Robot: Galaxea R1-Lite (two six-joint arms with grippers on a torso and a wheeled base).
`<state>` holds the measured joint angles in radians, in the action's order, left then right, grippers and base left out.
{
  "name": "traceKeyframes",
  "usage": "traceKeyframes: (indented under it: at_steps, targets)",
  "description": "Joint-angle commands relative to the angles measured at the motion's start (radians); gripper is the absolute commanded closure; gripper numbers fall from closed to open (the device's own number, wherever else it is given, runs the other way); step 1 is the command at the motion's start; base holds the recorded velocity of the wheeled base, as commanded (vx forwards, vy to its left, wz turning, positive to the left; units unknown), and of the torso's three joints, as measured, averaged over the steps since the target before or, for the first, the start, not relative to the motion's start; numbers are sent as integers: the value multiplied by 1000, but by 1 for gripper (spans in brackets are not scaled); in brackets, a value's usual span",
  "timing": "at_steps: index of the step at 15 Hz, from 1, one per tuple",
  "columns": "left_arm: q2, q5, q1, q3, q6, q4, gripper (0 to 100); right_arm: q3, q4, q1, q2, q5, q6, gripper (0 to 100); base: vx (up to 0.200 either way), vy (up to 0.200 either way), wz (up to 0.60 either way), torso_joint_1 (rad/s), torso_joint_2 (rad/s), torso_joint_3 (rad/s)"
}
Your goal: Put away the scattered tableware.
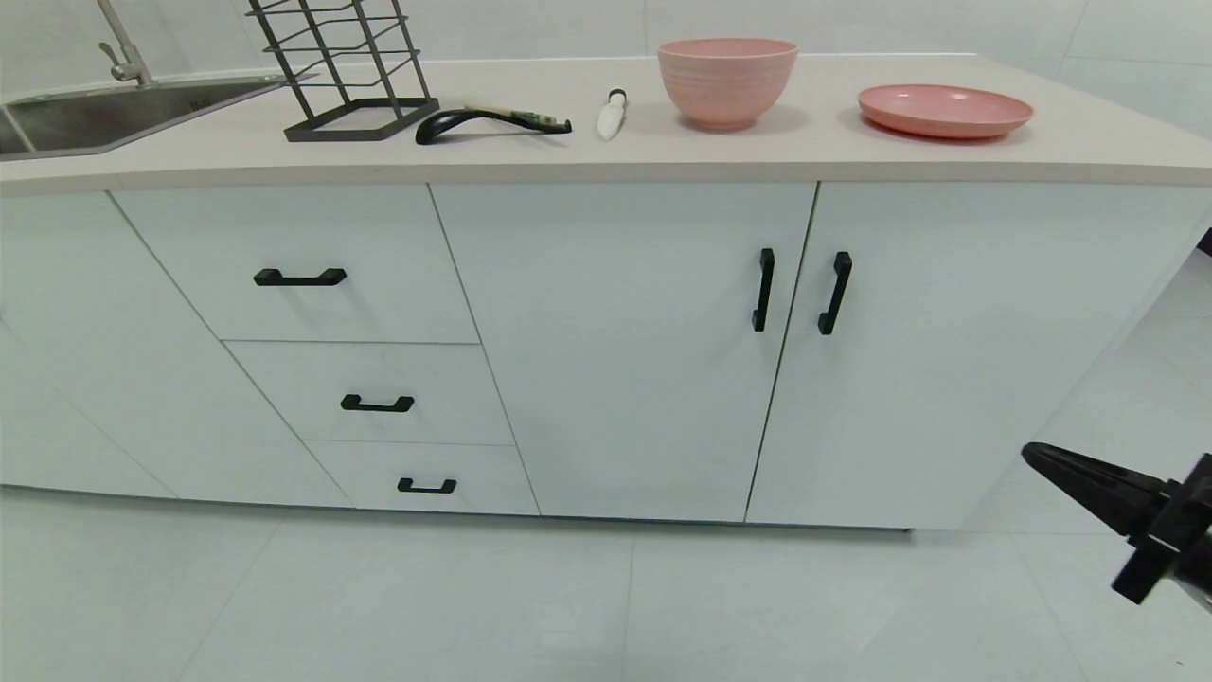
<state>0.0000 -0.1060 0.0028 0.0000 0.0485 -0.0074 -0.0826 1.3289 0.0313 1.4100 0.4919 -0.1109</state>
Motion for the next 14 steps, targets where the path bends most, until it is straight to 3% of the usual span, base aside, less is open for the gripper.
traceKeyframes:
  at_steps: [1,2,3,4,5,6,7,8,9,11,13,14]
  targets:
    - [0,0,0,0,-4,0,0,-103,70,9,256,19,-24,100,0,0,0,0,0,0]
    - [0,34,0,0,-7,-32,0,-143,70,6,299,33,-46,0,0,0,0,0,0,0]
    - [0,57,0,0,-32,-186,0,-175,70,6,337,57,-49,0,0,0,0,0,0,0]
    - [0,68,0,0,-45,-244,0,-189,70,6,343,57,-49,0,0,0,0,0,0,0]
    - [14,150,-4,-14,-67,-356,0,-266,72,9,362,62,-49,0,0,0,0,0,0,0]
    - [97,221,-47,-89,-2,-319,0,-353,73,22,394,62,-50,0,0,0,0,0,0,0]
    - [144,235,-78,-140,13,-301,0,-376,81,33,412,62,-49,0,0,0,0,0,0,0]
    - [298,261,-142,-272,11,-295,0,-404,88,38,443,63,-49,0,0,0,0,0,0,0]
    - [388,295,-175,-336,10,-296,0,-408,90,45,448,65,-49,0,0,0,0,0,0,0]
    - [568,373,-236,-428,-13,-299,0,-437,92,85,435,65,-49,0,0,0,0,0,0,0]
    - [716,477,-250,-440,-82,-361,0,-457,93,113,432,65,-49,0,0,0,0,0,0,0]
    - [750,497,-250,-439,-88,-387,0,-457,93,116,434,65,-49,0,0,0,0,0,0,0]
